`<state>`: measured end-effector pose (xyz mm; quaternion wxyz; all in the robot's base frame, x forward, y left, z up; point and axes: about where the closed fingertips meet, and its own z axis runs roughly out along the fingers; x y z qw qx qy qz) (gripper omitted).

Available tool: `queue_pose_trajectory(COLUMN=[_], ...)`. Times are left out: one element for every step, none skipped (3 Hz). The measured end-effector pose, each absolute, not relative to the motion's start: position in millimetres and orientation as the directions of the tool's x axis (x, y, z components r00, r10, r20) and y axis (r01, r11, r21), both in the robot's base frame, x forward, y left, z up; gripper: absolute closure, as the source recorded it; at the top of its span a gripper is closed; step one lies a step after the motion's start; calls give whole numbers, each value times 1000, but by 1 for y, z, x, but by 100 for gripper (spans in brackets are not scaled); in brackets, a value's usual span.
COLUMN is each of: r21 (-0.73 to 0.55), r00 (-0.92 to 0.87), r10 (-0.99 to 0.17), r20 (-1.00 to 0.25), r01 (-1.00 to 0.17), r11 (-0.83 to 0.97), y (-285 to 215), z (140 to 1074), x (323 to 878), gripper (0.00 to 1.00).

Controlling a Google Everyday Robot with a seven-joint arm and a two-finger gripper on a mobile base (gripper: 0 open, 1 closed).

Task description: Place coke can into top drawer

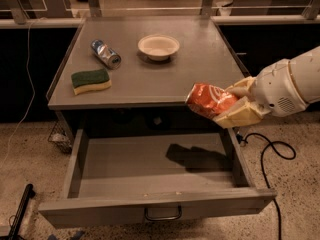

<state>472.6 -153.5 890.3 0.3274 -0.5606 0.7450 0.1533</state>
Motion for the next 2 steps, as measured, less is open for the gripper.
queue_pose_trajectory(r21=[-70, -28], r00=[-222, -271], r10=[-722, -709], r20=[-656, -651], r01=[-934, -925], r11=[351, 379], y=[-161, -170], z=[862, 845], x=[494, 502], gripper=[100, 100])
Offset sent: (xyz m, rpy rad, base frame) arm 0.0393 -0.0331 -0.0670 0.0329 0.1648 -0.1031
